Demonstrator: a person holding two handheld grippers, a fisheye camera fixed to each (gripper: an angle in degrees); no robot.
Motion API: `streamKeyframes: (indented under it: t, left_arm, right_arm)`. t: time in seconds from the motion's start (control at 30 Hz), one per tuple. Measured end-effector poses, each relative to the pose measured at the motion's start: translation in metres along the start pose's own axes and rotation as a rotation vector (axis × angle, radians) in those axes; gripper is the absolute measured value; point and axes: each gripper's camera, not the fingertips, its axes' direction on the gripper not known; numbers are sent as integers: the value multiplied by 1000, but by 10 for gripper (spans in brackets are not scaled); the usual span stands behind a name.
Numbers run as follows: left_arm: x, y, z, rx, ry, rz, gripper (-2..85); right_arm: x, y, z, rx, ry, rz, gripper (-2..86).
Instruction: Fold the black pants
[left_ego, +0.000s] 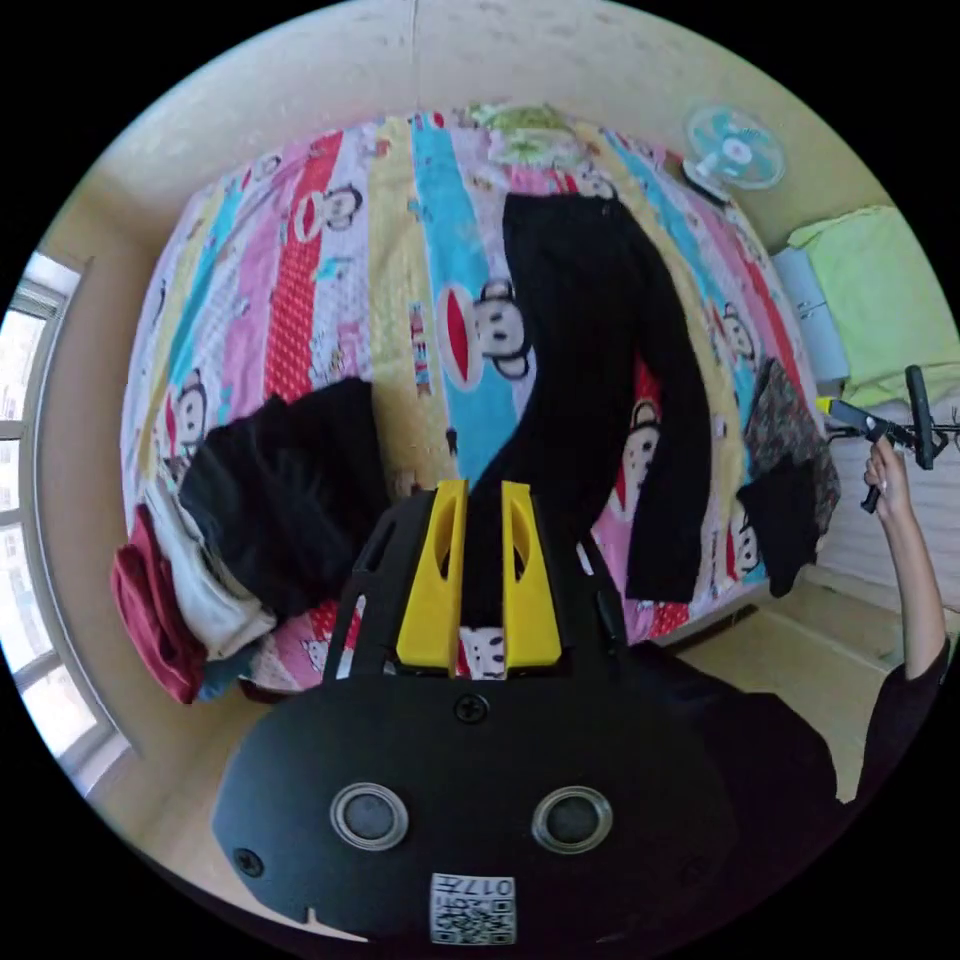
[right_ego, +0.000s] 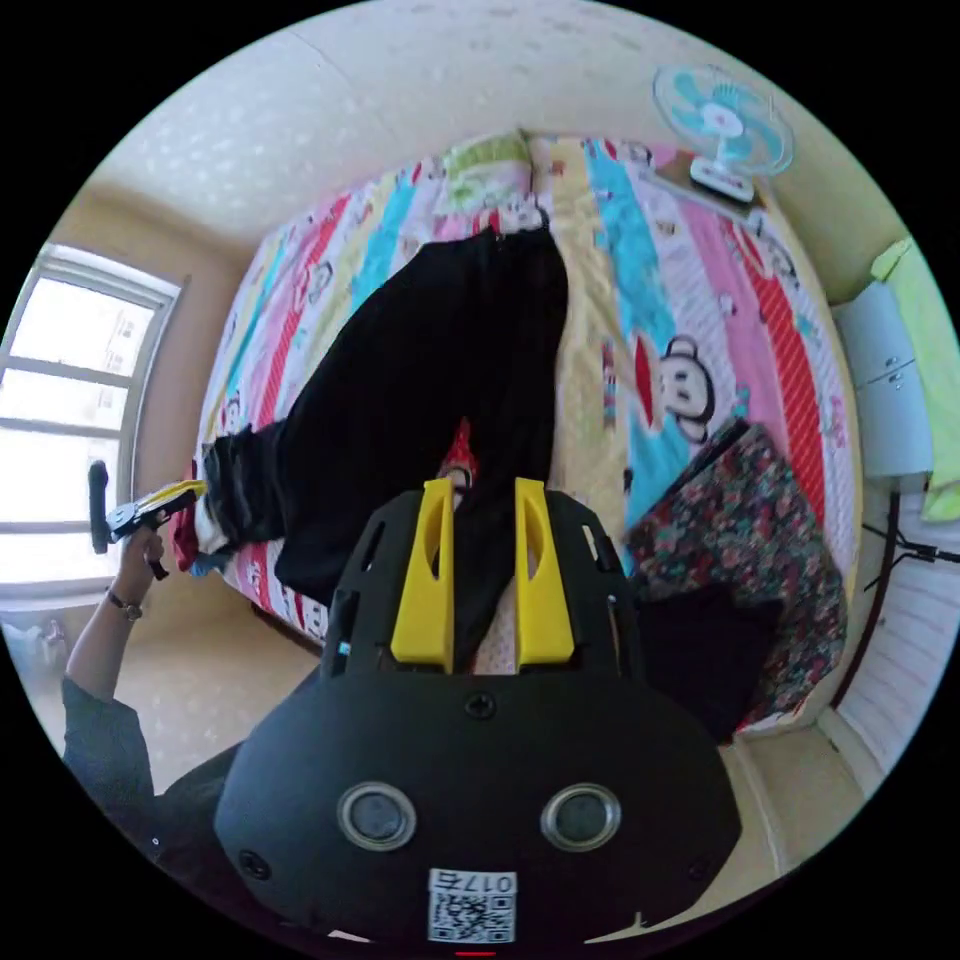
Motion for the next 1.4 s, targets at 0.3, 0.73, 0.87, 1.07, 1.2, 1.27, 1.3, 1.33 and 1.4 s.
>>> streamKeyframes:
  t: [0.3,0.73,0.87,1.07,1.2,1.27,1.3,1.33,1.4]
  left_arm:
    - [-69,16,156,-171,93,-130,127]
    - [-171,-18,206,-92,58,-151,110]
    - [-179,-22,201,-307,96,-42,36]
    - [-210,43,149,-243,253,11,17]
    - [-232,92,165,-173,460,-154,18]
    - [-247,118,191,-247,436,-315,7]
    - [-251,125,201,-305,400,-354,5]
    - [-257,139,218,-412,346,-391,0]
    - [-264,156,232,-514,300,-384,-3]
  right_arm:
    - [10,125,120,-62,-378,94,133]
    - [-93,154,213,-219,-523,22,136]
    - [-87,178,194,-159,-455,142,56]
    - [-84,247,133,-288,-387,-227,28]
    - [-54,276,73,-269,-391,-140,38]
    - [-41,277,36,-128,-297,-80,51]
    - [-34,275,16,-41,-204,-45,66]
    - [-32,273,9,-8,-145,-30,78]
    - [-26,260,12,12,63,-21,128]
